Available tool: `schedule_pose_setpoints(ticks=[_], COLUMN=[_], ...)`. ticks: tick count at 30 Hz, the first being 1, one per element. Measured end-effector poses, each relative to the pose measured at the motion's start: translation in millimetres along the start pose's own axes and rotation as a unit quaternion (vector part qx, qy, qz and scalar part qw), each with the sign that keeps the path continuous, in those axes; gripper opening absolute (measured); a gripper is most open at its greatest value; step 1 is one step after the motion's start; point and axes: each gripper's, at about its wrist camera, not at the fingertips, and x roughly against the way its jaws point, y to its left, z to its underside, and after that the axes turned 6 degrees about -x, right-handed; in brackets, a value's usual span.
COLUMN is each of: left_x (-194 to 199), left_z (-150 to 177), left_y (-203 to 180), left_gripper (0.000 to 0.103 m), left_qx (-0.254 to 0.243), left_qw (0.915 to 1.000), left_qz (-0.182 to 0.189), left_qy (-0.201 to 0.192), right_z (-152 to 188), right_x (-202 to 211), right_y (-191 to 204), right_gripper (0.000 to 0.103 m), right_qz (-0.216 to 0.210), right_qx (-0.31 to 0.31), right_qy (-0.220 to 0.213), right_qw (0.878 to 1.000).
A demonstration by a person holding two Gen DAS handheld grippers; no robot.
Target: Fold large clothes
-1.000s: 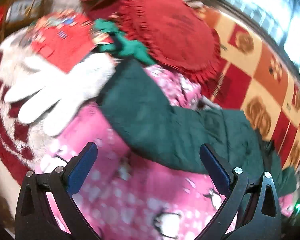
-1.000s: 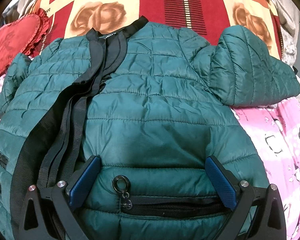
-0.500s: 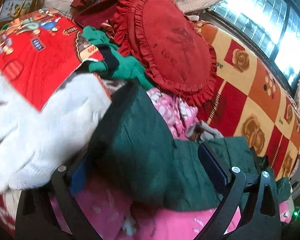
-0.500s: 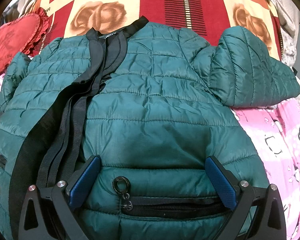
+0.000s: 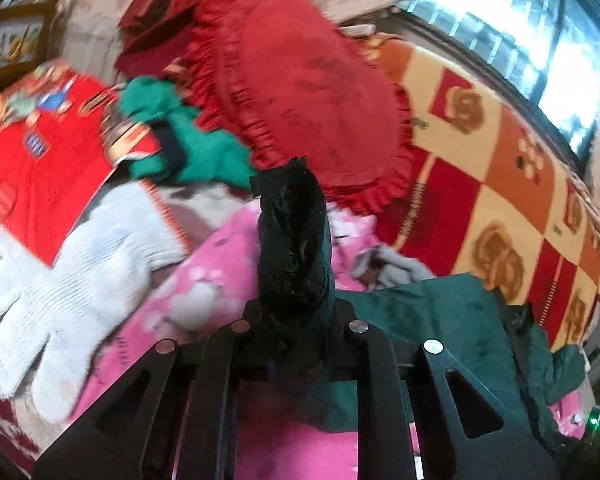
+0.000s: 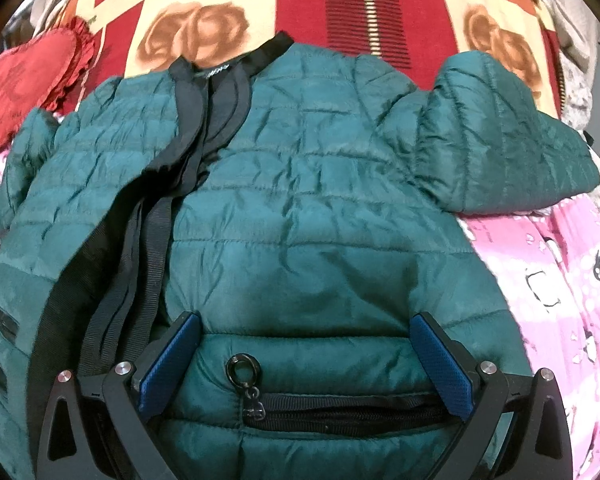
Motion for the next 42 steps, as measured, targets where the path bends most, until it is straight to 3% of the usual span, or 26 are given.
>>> schedule_pose_setpoints(ticks=[4,7,13,20,27,29,31,35,39,41,42], left_x=[2,-3,-24,-48,-71,-80,-99,-130,-152,-157,-157], left_z=[-11,-16,-17,4,49,68,91,130,148,149,147], left_y=[-50,-96,-207,-365,-488,-508,-524,-526,-520,-518,-516], left_gripper=[0.014,0.014,0.014,0.014,0.014,0.014,0.014,0.014,0.014,0.022,0.033], left_qx=[-0.025,-0.035,-0.052,-0.115,-0.159,-0.165,-0.162,-0.156,-0.149,-0.137,-0.131], left_qw=[0.999,0.9964,0.9835,0.9511,0.9153,0.9077,0.9059,0.9046,0.9004,0.8993,0.8982], left_qz=[0.036,0.076,0.173,0.286,0.361,0.372,0.37,0.352,0.334,0.331,0.332], left_qy=[-0.009,-0.013,-0.008,0.026,0.082,0.103,0.128,0.182,0.235,0.251,0.256], right_z=[-3,-1,5,10,15,16,18,21,19,18,17], right_x=[23,37,60,70,77,80,81,81,81,79,77], right_y=[-12,-28,-49,-90,-132,-141,-150,-161,-166,-163,-161], right_gripper=[0.103,0.103,0.103,0.103,0.103,0.103,0.103,0.103,0.103,0.103,0.103], right_qz=[0.023,0.024,0.045,0.055,0.059,0.057,0.056,0.056,0.05,0.051,0.053], right_qx=[-0.008,-0.023,-0.018,-0.05,-0.087,-0.095,-0.101,-0.109,-0.122,-0.119,-0.116], right_qy=[-0.037,-0.039,-0.055,-0.049,-0.038,-0.037,-0.038,-0.033,-0.033,-0.031,-0.03], right_qw=[0.999,0.999,0.997,0.996,0.994,0.993,0.993,0.992,0.991,0.991,0.991])
